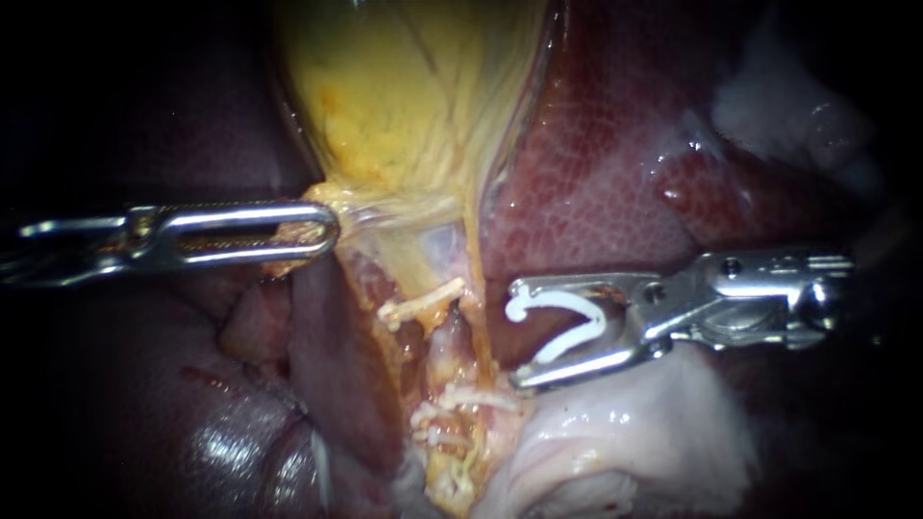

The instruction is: Clipping second clip right tube

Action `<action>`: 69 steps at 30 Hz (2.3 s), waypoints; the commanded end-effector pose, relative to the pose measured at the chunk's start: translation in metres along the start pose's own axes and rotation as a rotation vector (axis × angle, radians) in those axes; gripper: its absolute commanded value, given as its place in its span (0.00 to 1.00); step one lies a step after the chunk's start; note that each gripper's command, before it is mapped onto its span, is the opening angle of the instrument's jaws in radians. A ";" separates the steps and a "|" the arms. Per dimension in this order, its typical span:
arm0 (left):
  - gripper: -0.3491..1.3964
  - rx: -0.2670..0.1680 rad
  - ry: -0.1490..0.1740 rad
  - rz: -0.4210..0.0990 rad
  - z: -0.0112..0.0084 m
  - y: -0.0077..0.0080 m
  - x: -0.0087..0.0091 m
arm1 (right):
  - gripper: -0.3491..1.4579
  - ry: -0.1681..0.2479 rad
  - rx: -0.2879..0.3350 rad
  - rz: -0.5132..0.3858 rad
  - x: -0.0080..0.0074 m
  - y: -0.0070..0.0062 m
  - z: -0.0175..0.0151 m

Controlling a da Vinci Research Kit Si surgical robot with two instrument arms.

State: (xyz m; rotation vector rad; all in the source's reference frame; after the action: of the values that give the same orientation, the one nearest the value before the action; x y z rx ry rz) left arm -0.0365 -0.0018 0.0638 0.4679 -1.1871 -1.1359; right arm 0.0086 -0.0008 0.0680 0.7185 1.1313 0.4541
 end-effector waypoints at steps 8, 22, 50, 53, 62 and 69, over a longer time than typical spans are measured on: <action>0.00 0.002 0.000 0.001 -0.0004 0.0000 0.0002 | 0.51 -0.053 -0.023 0.020 -0.0025 0.0028 0.0012; 0.00 0.000 -0.001 0.002 -0.0005 -0.0002 0.0004 | 0.51 -0.056 -0.013 0.048 -0.0035 0.0045 0.0045; 0.00 -0.013 -0.006 0.002 -0.0001 0.0017 0.0005 | 0.47 -0.091 0.190 0.155 -0.0073 0.0019 0.0102; 0.00 -0.013 -0.007 0.002 0.0000 0.0017 0.0005 | 0.47 -0.090 0.186 0.155 -0.0073 0.0020 0.0102; 0.00 -0.015 -0.008 0.003 0.0002 0.0016 0.0007 | 0.45 -0.086 0.170 0.151 -0.0084 0.0034 0.0107; 0.00 -0.016 -0.008 0.004 0.0003 0.0016 0.0009 | 0.13 -0.087 0.174 0.156 -0.0087 0.0045 0.0099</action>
State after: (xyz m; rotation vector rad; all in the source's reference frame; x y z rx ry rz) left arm -0.0361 -0.0018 0.0656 0.4483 -1.1848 -1.1446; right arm 0.0143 -0.0061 0.0796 0.9758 1.0450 0.4558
